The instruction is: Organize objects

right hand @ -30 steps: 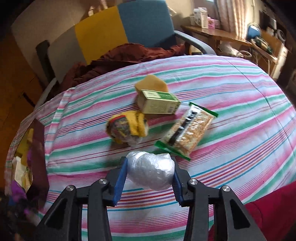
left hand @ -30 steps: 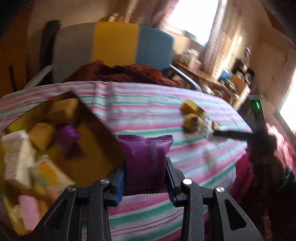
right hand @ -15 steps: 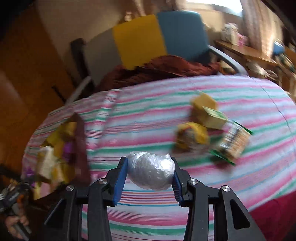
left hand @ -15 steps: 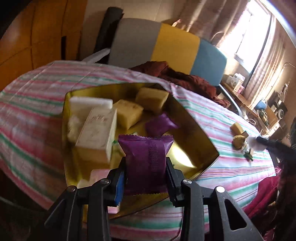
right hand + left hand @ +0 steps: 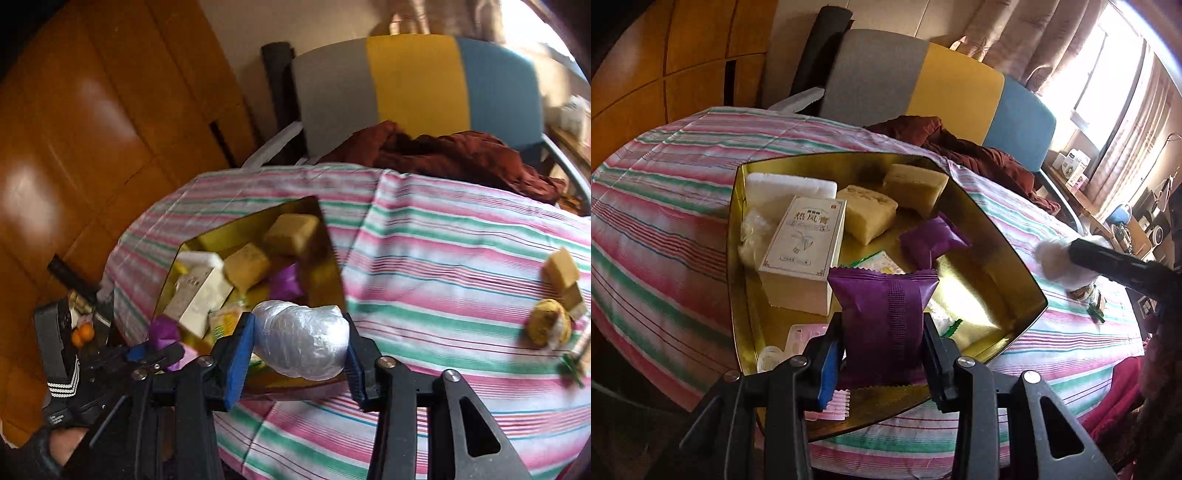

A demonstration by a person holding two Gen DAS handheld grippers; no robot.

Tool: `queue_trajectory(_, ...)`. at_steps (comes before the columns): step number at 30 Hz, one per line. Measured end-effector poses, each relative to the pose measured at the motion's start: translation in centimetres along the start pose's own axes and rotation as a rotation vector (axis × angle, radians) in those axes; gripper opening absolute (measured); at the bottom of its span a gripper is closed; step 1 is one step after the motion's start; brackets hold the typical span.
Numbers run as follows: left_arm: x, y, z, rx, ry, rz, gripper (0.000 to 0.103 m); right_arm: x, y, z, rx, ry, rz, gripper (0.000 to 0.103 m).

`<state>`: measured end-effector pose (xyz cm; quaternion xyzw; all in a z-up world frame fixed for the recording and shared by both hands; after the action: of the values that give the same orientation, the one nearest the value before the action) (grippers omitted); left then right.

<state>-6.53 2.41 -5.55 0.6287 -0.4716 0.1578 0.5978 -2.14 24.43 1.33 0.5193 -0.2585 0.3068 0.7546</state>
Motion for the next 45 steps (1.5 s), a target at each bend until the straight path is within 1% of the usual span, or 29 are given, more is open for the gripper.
queue_trajectory(1, -0.2, -0.1, 0.0, -0.001, 0.006, 0.009, 0.041, -0.6, -0.1, 0.5, 0.012, -0.012, 0.009, 0.05)
queue_trajectory(2, -0.4, -0.3, 0.2, 0.0, 0.012, 0.016, 0.045, -1.3, -0.3, 0.7, 0.024, -0.029, 0.018, 0.061)
queue_trajectory(3, -0.5, -0.3, 0.3, 0.007, 0.018, 0.022, 0.046, -1.8, -0.5, 0.8, 0.027, -0.045, 0.023, 0.08)
queue_trajectory(5, -0.6, -0.3, 0.6, 0.026, 0.017, 0.032, 0.047, -2.7, -0.8, 1.1, 0.022, -0.045, 0.031, 0.096)
queue_trajectory(7, -0.4, -0.3, 1.0, 0.05, 0.016, 0.03, 0.048, -3.1, -1.2, 1.6, 0.033, -0.034, 0.035, 0.096)
queue_trajectory(9, -0.1, -0.2, 1.2, 0.055, 0.02, 0.017, 0.048, -3.3, -1.7, 1.9, 0.059, -0.054, 0.025, 0.103)
queue_trajectory(11, 0.3, 0.0, 1.2, 0.05, 0.036, -0.003, 0.048, -3.2, -2.1, 2.5, 0.098, -0.082, -0.002, 0.103)
queue_trajectory(14, 0.9, 0.3, 1.0, 0.033, 0.066, -0.035, 0.048, -2.8, -2.7, 3.5, 0.182, -0.173, -0.074, 0.103)
queue_trajectory(16, 1.4, 0.5, 0.9, 0.019, 0.092, -0.06, 0.048, -2.7, -3.2, 4.1, 0.219, -0.201, -0.104, 0.103)
queue_trajectory(19, 2.3, 0.8, 0.4, -0.03, 0.165, -0.115, 0.048, -3.3, -3.7, 4.4, 0.225, -0.201, -0.077, 0.103)
queue_trajectory(20, 2.7, 0.9, 0.2, -0.051, 0.19, -0.136, 0.048, -3.4, -3.9, 4.4, 0.228, -0.214, -0.075, 0.103)
queue_trajectory(23, 3.2, 1.1, -0.1, -0.084, 0.229, -0.169, 0.048, -3.1, -4.2, 4.5, 0.243, -0.283, -0.111, 0.103)
queue_trajectory(27, 3.8, 1.4, -0.4, -0.103, 0.249, -0.197, 0.048, -1.9, -4.3, 4.5, 0.243, -0.315, -0.173, 0.103)
queue_trajectory(29, 4.2, 1.5, -0.6, -0.111, 0.263, -0.212, 0.048, -1.6, -4.2, 4.1, 0.217, -0.321, -0.179, 0.103)
queue_trajectory(32, 4.5, 1.6, -0.9, -0.129, 0.293, -0.224, 0.048, -2.0, -4.5, 3.2, 0.189, -0.32, -0.13, 0.103)
queue_trajectory(35, 4.5, 1.5, -1.2, -0.145, 0.304, -0.224, 0.048, -2.0, -5.0, 2.8, 0.176, -0.312, -0.128, 0.103)
queue_trajectory(40, 4.6, 1.4, -1.6, -0.159, 0.303, -0.223, 0.048, -2.5, -5.4, 2.7, 0.172, -0.231, -0.078, 0.103)
queue_trajectory(42, 4.7, 1.5, -1.8, -0.167, 0.304, -0.227, 0.048, -2.5, -5.5, 2.6, 0.167, -0.231, -0.082, 0.103)
queue_trajectory(45, 4.8, 1.4, -2.0, -0.176, 0.312, -0.228, 0.048, -2.3, -5.5, 2.3, 0.15, -0.263, -0.101, 0.103)
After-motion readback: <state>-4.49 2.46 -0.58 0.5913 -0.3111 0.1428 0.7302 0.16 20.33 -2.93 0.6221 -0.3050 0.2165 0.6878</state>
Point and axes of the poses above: each gripper's, at about its wrist camera, not at the fingertips, and x roughly against the way its jaws point, z to its left, y to its top, the point moved 3 cm from there along -x, roughly the way its jaws point, and after that the axes turned 3 degrees about -x, right-handed, at the moved point
